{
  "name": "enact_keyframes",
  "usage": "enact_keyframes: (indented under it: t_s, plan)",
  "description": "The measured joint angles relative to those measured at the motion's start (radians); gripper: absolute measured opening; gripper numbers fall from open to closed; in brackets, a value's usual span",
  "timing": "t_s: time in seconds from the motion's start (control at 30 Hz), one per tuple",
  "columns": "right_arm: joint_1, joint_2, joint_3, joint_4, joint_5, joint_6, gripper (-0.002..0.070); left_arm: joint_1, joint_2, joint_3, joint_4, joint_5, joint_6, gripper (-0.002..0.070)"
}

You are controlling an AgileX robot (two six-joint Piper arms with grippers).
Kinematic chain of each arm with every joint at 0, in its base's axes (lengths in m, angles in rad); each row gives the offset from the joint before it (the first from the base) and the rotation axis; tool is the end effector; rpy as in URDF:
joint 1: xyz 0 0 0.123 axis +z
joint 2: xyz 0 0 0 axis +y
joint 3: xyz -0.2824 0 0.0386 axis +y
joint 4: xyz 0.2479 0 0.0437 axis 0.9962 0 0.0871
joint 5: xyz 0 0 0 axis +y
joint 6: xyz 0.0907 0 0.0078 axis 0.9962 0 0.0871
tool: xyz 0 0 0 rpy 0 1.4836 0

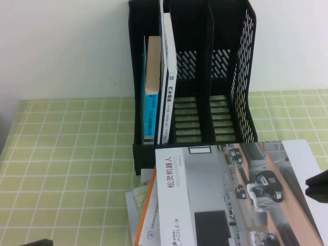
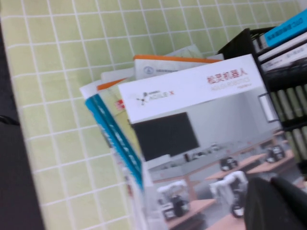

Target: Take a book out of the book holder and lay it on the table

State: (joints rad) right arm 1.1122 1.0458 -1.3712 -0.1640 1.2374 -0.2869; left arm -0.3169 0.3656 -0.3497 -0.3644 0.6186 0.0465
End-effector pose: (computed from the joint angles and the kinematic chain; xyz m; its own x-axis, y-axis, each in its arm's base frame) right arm 0.0896 0.1498 0.4415 -0.0245 -0.7960 -0.6048 -0.8994 0.2817 -0.3344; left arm 0.0664 -0.0416 0.2557 -0.5733 -0.0715 -0.8162 0.3423 0.8842 -0.3179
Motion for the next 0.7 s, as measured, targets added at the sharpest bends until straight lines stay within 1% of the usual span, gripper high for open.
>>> enact_keyframes:
  t_s: [0.1,0.23,0.3,0.4,0.47,0.57,0.63,0.7]
  plan:
    - [-0.066,0.001,0.0,0.085,0.0,-0.005,-0.0001,0.0,0.0,0.0,-0.001,0.0,0.0,-0.0003]
    - [-0.231,0.001,0.002,0.177,-0.004,-0.063,-0.0001,0.0,0.0,0.0,-0.001,0.0,0.0,-0.0003]
    - [-0.313,-0.009,0.02,0.189,-0.076,-0.073,-0.0001,0.0,0.0,0.0,-0.001,0.0,0.0,-0.0003]
    - [-0.421,-0.047,0.109,0.191,-0.321,-0.08,-0.0001,0.0,0.0,0.0,-0.001,0.0,0.0,-0.0003]
    - [-0.482,-0.094,0.218,0.191,-0.547,-0.08,-0.0001,0.0,0.0,0.0,-0.001,0.0,0.0,-0.0003]
    - [-0.572,-0.186,0.419,0.196,-0.835,-0.08,-0.0001,0.0,0.0,0.0,-0.001,0.0,0.0,-0.0003]
    - [-0.643,-0.261,0.54,0.232,-0.968,-0.068,-0.0001,0.0,0.0,0.0,-0.001,0.0,0.0,-0.0003]
    - [-0.721,-0.358,0.652,0.278,-1.019,-0.059,-0.0001,0.0,0.0,0.0,-0.001,0.0,0.002,-0.0003]
